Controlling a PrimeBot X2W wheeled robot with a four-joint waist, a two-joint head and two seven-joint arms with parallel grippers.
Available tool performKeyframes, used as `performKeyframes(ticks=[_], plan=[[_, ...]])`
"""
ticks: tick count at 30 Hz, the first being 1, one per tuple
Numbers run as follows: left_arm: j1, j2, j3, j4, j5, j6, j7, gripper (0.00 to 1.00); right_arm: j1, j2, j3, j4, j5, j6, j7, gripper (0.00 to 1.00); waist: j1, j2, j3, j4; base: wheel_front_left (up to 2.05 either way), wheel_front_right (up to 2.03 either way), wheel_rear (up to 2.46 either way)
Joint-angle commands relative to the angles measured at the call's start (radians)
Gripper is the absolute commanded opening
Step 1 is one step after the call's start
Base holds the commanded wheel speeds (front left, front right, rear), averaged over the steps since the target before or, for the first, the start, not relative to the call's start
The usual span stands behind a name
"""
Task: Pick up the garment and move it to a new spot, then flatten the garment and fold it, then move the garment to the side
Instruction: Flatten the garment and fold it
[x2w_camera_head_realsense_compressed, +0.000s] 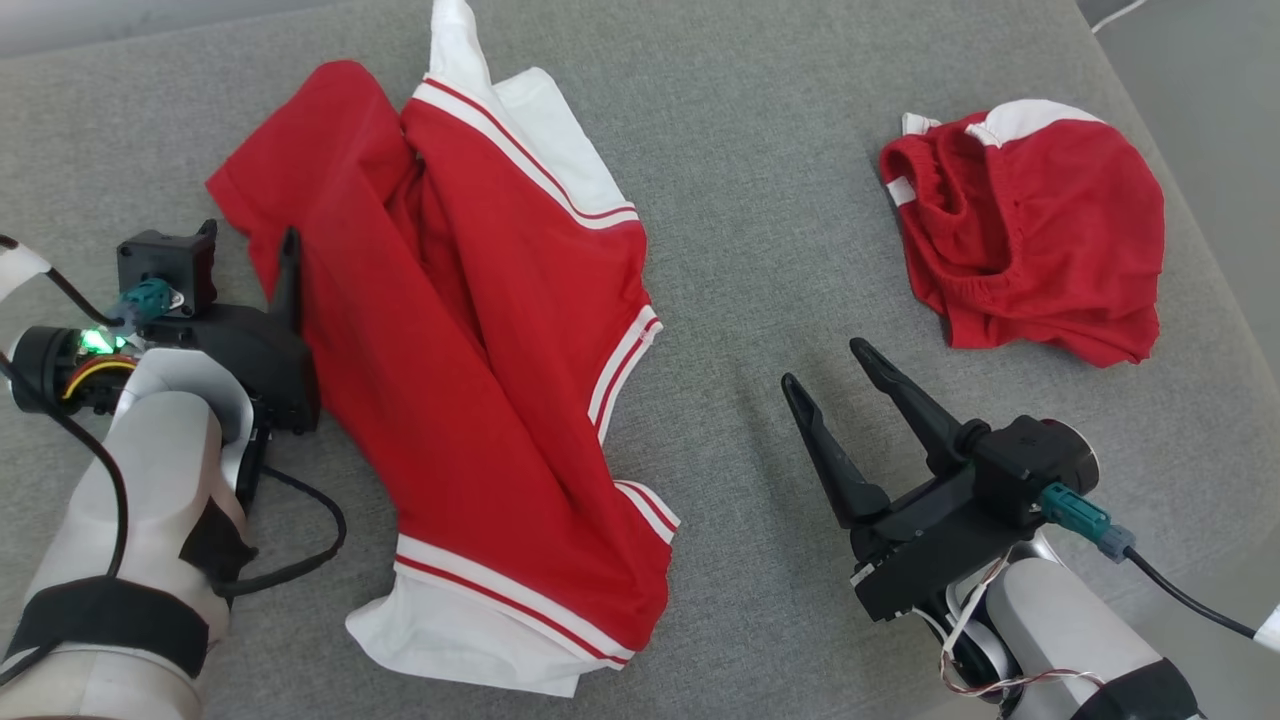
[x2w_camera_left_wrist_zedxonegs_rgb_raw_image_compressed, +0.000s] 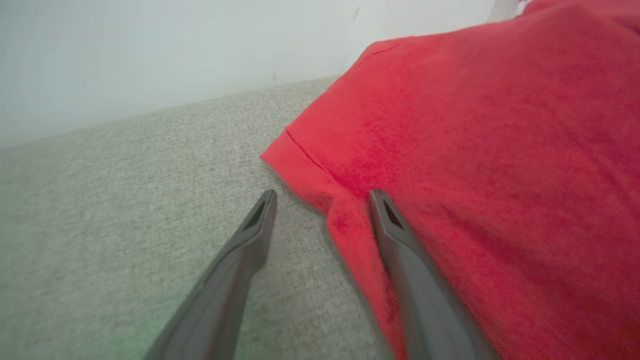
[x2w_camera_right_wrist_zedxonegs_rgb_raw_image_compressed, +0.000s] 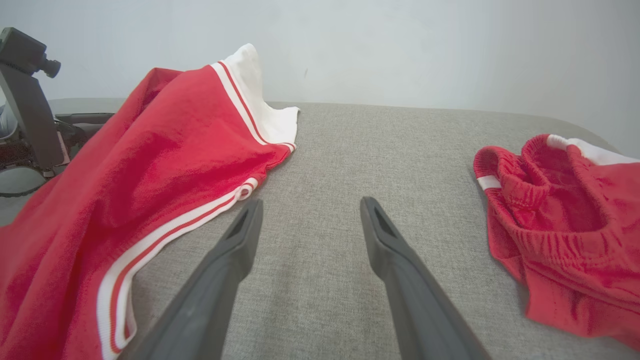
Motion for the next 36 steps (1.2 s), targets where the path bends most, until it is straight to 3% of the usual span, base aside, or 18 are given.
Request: performKeyframes(ticks=[1, 2, 5, 11, 23, 29, 36], plan=[[0.006, 0.000, -0.006, 0.026, 0.001, -0.010, -0.001, 0.45, -0.002, 0.005, -0.007, -0.003, -0.010, -0.001, -0.005, 1.00, -0.0001, -0.0001, 0.022, -0.019, 0.00, 0.00, 0.00], [0.003, -0.003, -0.006, 0.033, -0.004, -0.014, 0.000, 0.00, -0.001, 0.006, -0.011, -0.003, -0.011, -0.001, -0.004, 1.00, -0.0001, -0.0001, 0.021, -0.017, 0.00, 0.00, 0.00], [0.016, -0.014, -0.005, 0.036, -0.017, -0.024, 0.000, 0.00, 0.008, 0.009, -0.025, 0.000, -0.014, -0.001, -0.005, 1.00, -0.0001, -0.0001, 0.012, -0.004, 0.00, 0.00, 0.00], [0.084, -0.025, 0.030, -0.140, -0.039, -0.011, 0.000, 0.00, 0.030, 0.003, -0.057, 0.013, -0.015, -0.001, -0.004, 1.00, -0.0001, -0.0001, -0.026, 0.063, 0.00, 0.00, 0.00], [0.420, -0.077, 0.207, -0.561, -0.082, 0.011, -0.001, 0.00, 0.088, -0.014, -0.096, 0.073, -0.001, -0.001, -0.003, 1.00, -0.0001, -0.0001, -0.157, 0.324, 0.00, 0.00, 0.00], [0.577, -0.095, 0.275, -0.666, -0.067, 0.017, -0.001, 0.00, 0.103, 0.007, -0.111, 0.131, -0.005, -0.001, -0.003, 1.00, -0.0001, -0.0001, -0.195, 0.406, 0.00, 0.00, 0.00], [0.716, -0.106, 0.295, -0.689, -0.091, 0.028, -0.001, 0.02, 0.090, 0.037, -0.140, 0.218, 0.020, -0.001, -0.003, 1.00, -0.0001, -0.0001, -0.218, 0.479, 0.00, 0.00, 0.00]])
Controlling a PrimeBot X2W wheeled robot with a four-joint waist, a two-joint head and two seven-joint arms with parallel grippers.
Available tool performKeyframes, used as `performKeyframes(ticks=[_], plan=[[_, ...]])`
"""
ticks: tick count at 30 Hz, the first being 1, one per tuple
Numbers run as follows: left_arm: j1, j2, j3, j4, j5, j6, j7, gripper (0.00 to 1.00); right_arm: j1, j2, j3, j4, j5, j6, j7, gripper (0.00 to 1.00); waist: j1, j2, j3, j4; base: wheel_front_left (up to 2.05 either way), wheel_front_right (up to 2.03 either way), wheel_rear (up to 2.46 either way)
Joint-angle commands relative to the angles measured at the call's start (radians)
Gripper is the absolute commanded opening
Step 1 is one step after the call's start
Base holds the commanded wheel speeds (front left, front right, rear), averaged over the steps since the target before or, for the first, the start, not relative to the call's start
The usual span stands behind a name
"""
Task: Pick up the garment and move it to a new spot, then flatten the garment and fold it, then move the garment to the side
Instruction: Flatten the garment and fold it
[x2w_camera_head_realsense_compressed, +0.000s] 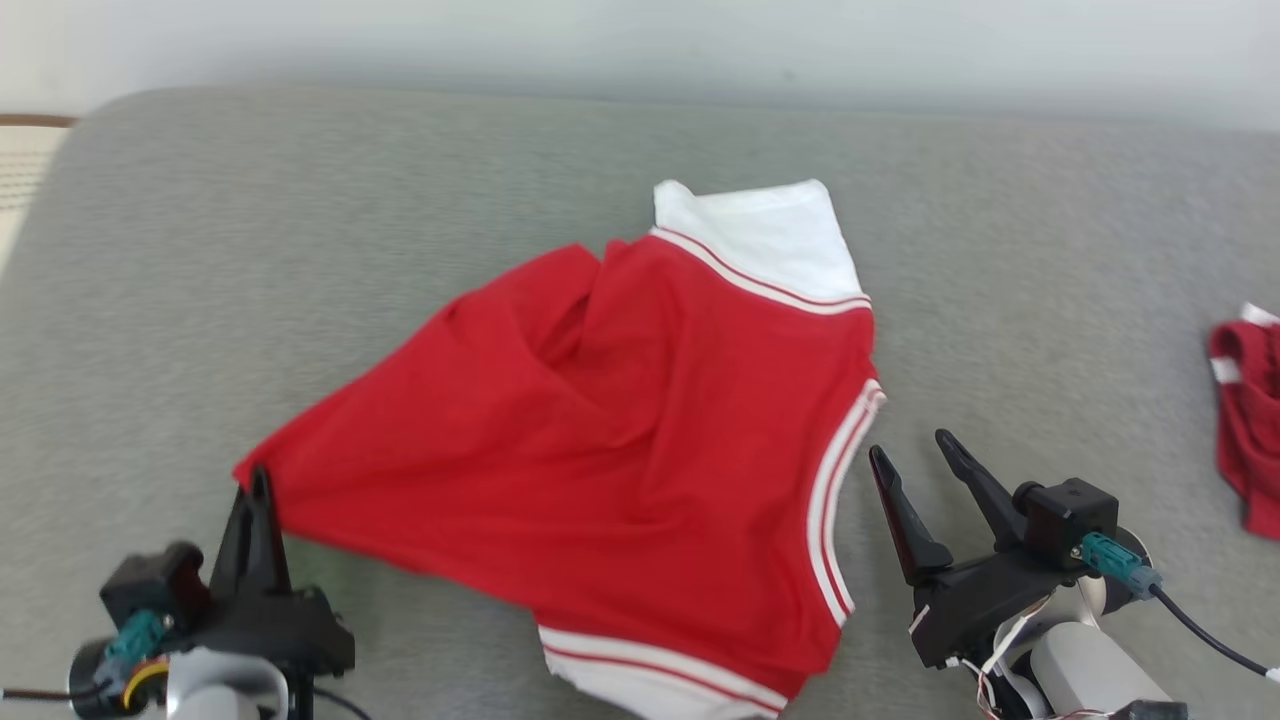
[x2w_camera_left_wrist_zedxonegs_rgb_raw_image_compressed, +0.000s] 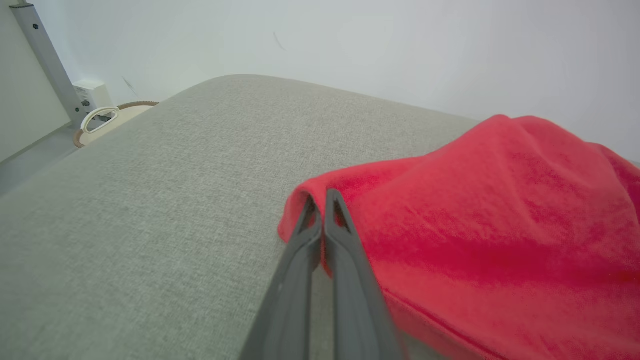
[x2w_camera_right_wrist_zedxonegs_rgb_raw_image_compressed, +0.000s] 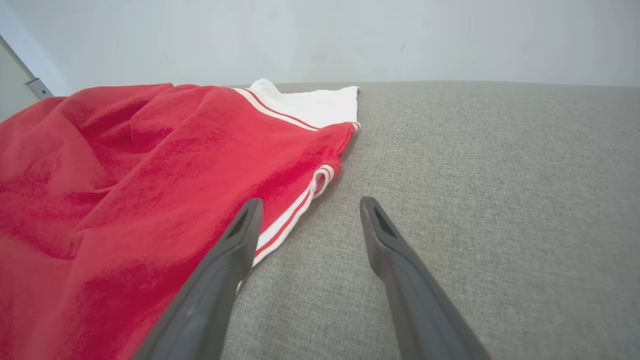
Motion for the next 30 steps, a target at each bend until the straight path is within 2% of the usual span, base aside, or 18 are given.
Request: performKeyframes(ticks=[1, 2, 3, 4, 8, 14, 20, 21, 22, 30], plan=[[0.027, 0.001, 0.001, 0.005, -0.018, 0.006, -0.001, 0.02, 0.003, 0.006, -0.001, 0.005, 0.005, -0.001, -0.001, 1.00, 0.0001, 0.0000, -0.042, 0.061, 0.00, 0.00, 0.00], [0.040, 0.000, -0.009, 0.013, -0.026, 0.007, -0.001, 0.20, -0.003, 0.009, -0.006, 0.014, 0.009, -0.001, -0.001, 1.00, 0.0001, 0.0000, -0.042, 0.070, 0.00, 0.00, 0.00], [0.052, 0.000, -0.018, 0.020, -0.031, 0.011, -0.001, 0.55, -0.010, 0.011, -0.006, 0.023, 0.008, -0.001, -0.001, 1.00, 0.0001, 0.0000, -0.043, 0.077, 0.00, 0.00, 0.00], [0.058, 0.000, -0.029, 0.025, -0.042, 0.013, -0.001, 1.00, -0.015, 0.012, -0.011, 0.033, 0.009, -0.001, -0.001, 1.00, 0.0001, 0.0000, -0.043, 0.086, 0.00, 0.00, 0.00], [0.080, 0.000, -0.073, 0.021, -0.066, 0.025, -0.001, 1.00, -0.049, 0.011, -0.035, 0.088, -0.007, -0.001, -0.001, 1.00, 0.0001, 0.0000, -0.035, 0.119, 0.00, 0.00, 0.00], [0.096, 0.000, -0.126, -0.003, -0.088, 0.043, -0.001, 1.00, -0.100, 0.027, -0.142, 0.202, -0.087, -0.001, -0.001, 1.00, 0.0001, 0.0000, -0.017, 0.169, 0.00, 0.00, 0.00], [0.091, -0.001, -0.167, -0.027, -0.101, 0.054, -0.001, 1.00, -0.153, 0.036, -0.157, 0.335, -0.157, -0.001, -0.001, 1.00, 0.0001, 0.0000, 0.004, 0.210, 0.00, 0.00, 0.00], [0.089, -0.001, -0.172, -0.030, -0.105, 0.055, -0.001, 1.00, -0.164, 0.035, -0.159, 0.356, -0.163, -0.001, -0.001, 0.33, 0.0001, 0.0000, 0.007, 0.216, 0.00, 0.00, 0.00], [0.087, 0.000, -0.177, -0.035, -0.107, 0.056, -0.001, 1.00, -0.174, 0.030, -0.163, 0.371, -0.165, -0.001, 0.000, 0.00, 0.0001, 0.0000, 0.010, 0.222, 0.00, 0.00, 0.00], [0.080, 0.000, -0.227, -0.061, -0.118, 0.057, -0.001, 1.00, -0.282, -0.128, -0.250, 0.447, -0.255, -0.001, -0.001, 0.00, 0.0001, 0.0000, 0.026, 0.258, 0.00, 0.00, 0.00]])
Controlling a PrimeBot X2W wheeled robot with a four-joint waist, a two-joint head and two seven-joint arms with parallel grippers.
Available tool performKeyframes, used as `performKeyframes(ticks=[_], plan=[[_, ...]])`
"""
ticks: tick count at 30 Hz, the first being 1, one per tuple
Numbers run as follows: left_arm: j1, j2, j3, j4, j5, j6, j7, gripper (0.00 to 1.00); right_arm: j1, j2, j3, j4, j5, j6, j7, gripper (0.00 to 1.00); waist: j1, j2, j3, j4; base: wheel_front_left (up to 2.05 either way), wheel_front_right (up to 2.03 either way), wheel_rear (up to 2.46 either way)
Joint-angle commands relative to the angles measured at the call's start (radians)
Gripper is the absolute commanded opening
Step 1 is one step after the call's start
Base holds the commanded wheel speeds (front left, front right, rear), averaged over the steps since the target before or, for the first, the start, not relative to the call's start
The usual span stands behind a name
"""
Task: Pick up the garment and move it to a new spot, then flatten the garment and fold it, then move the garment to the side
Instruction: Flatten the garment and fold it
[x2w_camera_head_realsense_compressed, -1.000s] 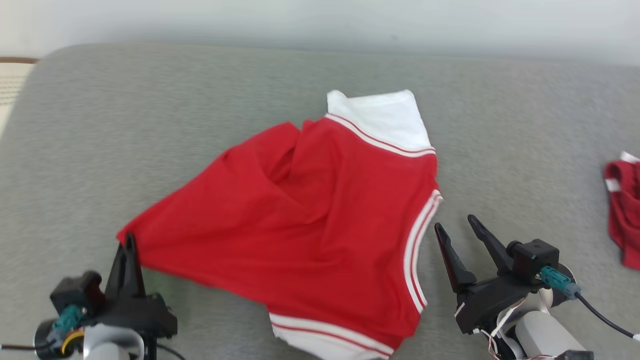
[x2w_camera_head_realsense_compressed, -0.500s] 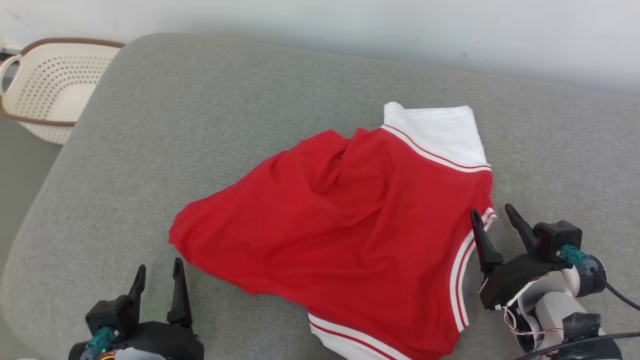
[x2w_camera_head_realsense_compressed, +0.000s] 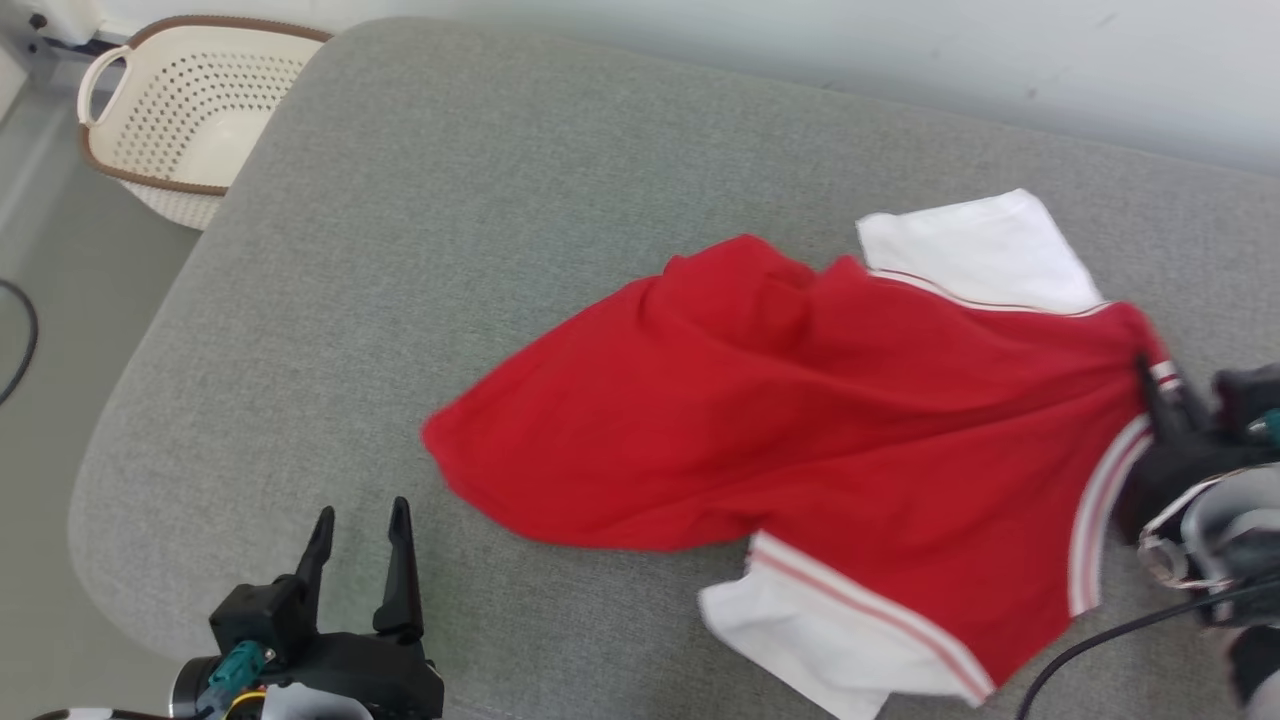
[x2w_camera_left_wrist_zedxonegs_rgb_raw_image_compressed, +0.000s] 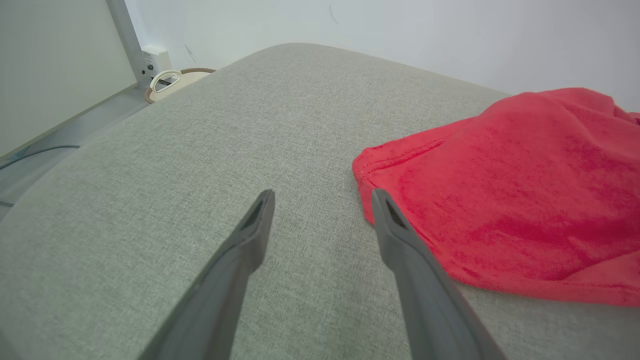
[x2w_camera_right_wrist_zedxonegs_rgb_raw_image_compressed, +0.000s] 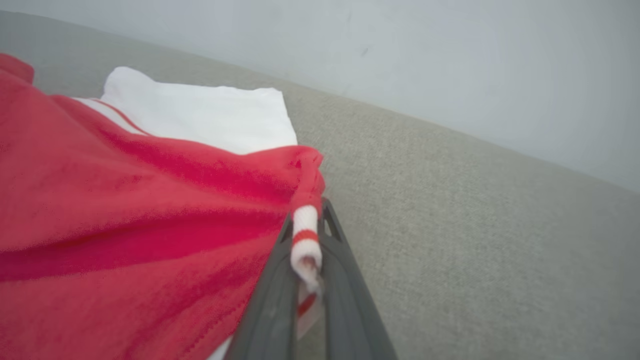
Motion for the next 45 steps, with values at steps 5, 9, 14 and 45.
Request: performKeyframes(ticks=[5, 9, 14, 45], plan=[[-0.004, 0.001, -0.034, 0.004, -0.011, -0.003, -0.001, 1.00, -0.057, -0.091, -0.094, 0.075, -0.061, -0.001, -0.001, 0.00, -0.0001, 0.0000, 0.006, 0.021, 0.00, 0.00, 0.00], [-0.002, 0.001, -0.064, 0.015, -0.003, -0.013, -0.001, 1.00, -0.079, -0.108, -0.181, 0.133, -0.111, -0.001, -0.001, 0.02, -0.0001, 0.0000, 0.000, 0.016, 0.00, 0.00, 0.00], [-0.007, 0.001, -0.090, 0.033, -0.010, -0.020, -0.001, 1.00, -0.059, -0.047, -0.276, 0.085, -0.146, -0.001, -0.001, 1.00, -0.0001, 0.0000, -0.023, -0.016, 0.00, 0.00, 0.00], [0.113, 0.001, -0.082, 0.081, 0.034, -0.029, -0.001, 1.00, 0.481, 0.190, 0.111, -0.351, 0.102, -0.001, -0.001, 1.00, -0.0001, 0.0000, -0.197, -0.222, 0.00, 0.00, 0.00]])
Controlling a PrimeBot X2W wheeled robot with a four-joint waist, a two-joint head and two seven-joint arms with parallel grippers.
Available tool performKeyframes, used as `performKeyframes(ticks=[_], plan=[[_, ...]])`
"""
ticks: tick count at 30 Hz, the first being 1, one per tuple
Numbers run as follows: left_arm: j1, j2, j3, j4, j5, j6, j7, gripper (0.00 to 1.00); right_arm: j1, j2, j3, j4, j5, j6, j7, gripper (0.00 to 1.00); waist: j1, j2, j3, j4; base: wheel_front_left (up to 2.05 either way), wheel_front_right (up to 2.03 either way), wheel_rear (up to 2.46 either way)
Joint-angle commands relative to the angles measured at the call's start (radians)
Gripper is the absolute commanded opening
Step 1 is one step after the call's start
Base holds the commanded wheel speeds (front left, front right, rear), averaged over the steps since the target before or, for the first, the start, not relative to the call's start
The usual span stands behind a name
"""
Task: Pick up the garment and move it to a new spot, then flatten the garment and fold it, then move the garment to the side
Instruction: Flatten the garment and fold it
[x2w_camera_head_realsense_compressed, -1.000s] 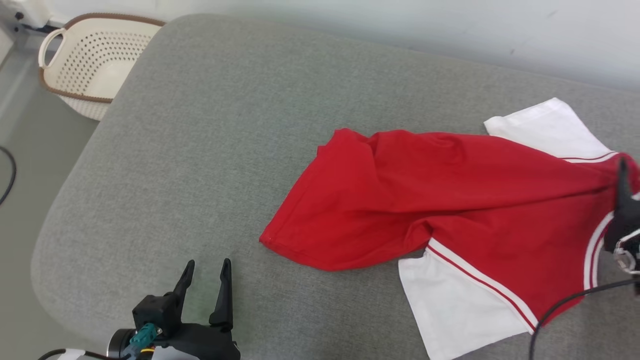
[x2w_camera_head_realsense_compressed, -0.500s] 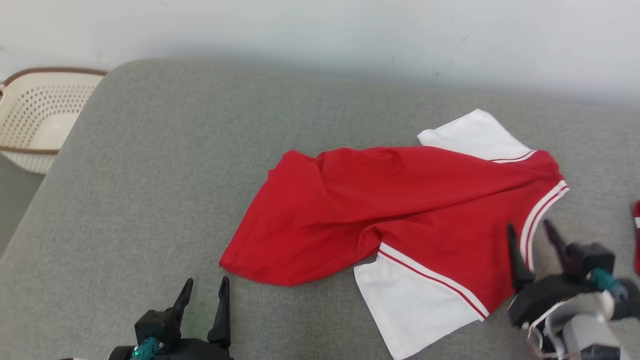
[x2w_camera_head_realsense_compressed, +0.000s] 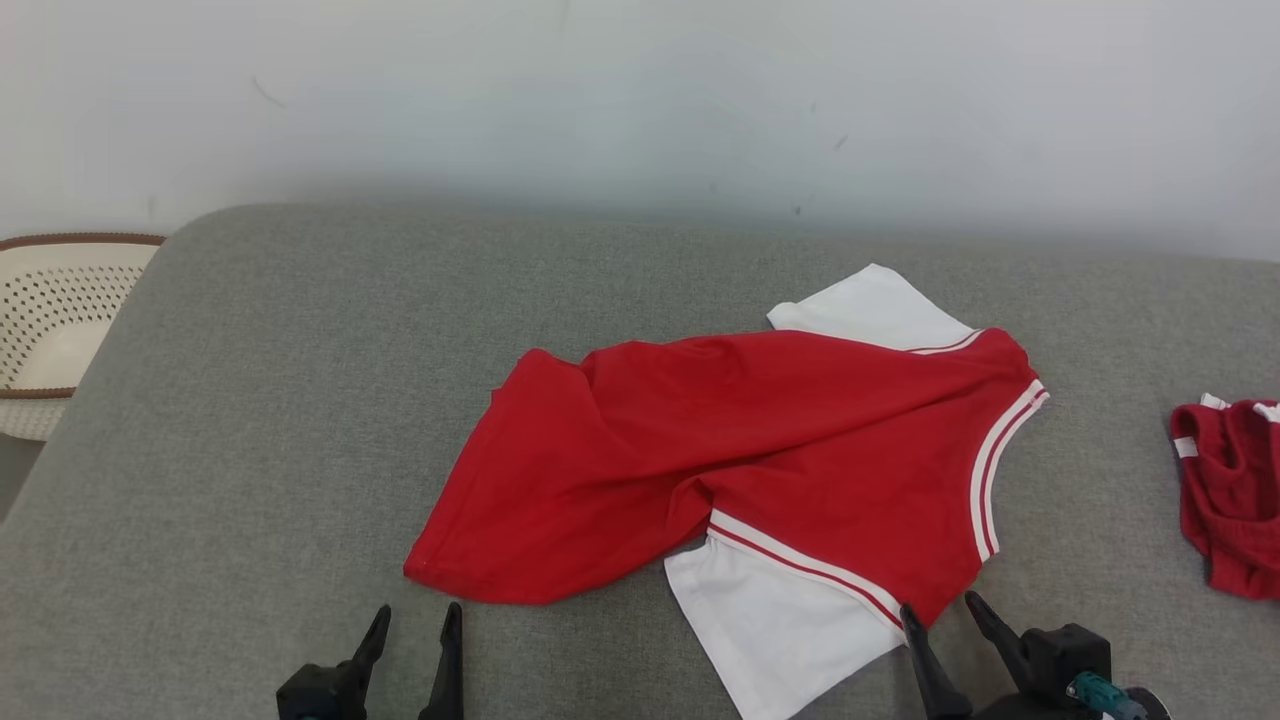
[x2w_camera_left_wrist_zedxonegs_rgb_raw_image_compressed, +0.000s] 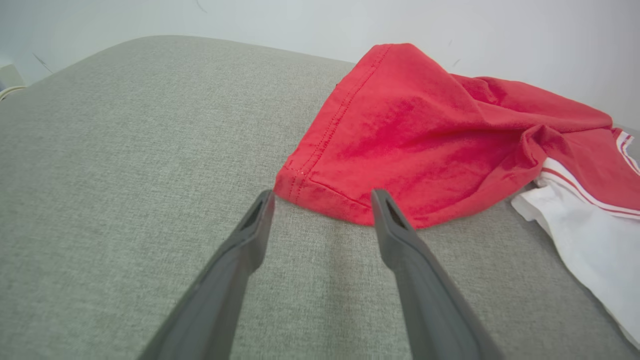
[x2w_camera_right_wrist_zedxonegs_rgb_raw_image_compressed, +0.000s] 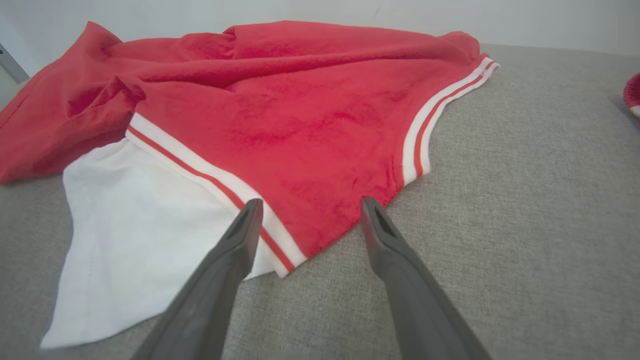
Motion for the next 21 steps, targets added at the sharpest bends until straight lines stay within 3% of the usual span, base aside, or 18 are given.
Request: performKeyframes(ticks=[1, 10, 12, 13, 14, 21], plan=[[0.025, 0.001, -0.003, 0.004, 0.008, -0.003, -0.001, 1.00, 0.000, -0.005, 0.010, 0.017, 0.002, -0.001, -0.001, 1.00, 0.0001, 0.0000, -0.002, 0.003, 0.00, 0.00, 0.00], [0.014, 0.001, -0.017, 0.008, 0.013, -0.013, -0.001, 1.00, -0.046, 0.019, 0.004, 0.155, -0.013, -0.001, -0.001, 0.99, 0.0001, 0.0000, 0.012, 0.050, 0.00, 0.00, 0.00], [0.014, 0.001, -0.017, 0.006, 0.013, -0.012, -0.001, 1.00, -0.060, 0.023, -0.002, 0.186, -0.016, -0.001, 0.000, 0.65, 0.0001, 0.0000, 0.013, 0.056, 0.00, 0.00, 0.00], [0.015, 0.001, -0.017, 0.005, 0.013, -0.012, -0.001, 1.00, -0.063, 0.023, -0.005, 0.203, -0.020, -0.001, 0.001, 0.16, 0.0001, 0.0000, 0.015, 0.058, 0.00, 0.00, 0.00], [0.016, 0.001, -0.017, 0.003, 0.013, -0.011, -0.001, 1.00, -0.067, 0.026, -0.009, 0.216, -0.018, -0.001, 0.001, 0.00, 0.0001, 0.0000, 0.016, 0.060, 0.00, 0.00, 0.00], [0.009, 0.001, -0.014, -0.003, 0.002, -0.003, -0.001, 1.00, -0.087, -0.018, -0.070, 0.240, -0.029, -0.002, 0.001, 0.00, 0.0001, 0.0000, 0.017, 0.054, 0.00, 0.00, 0.00]])
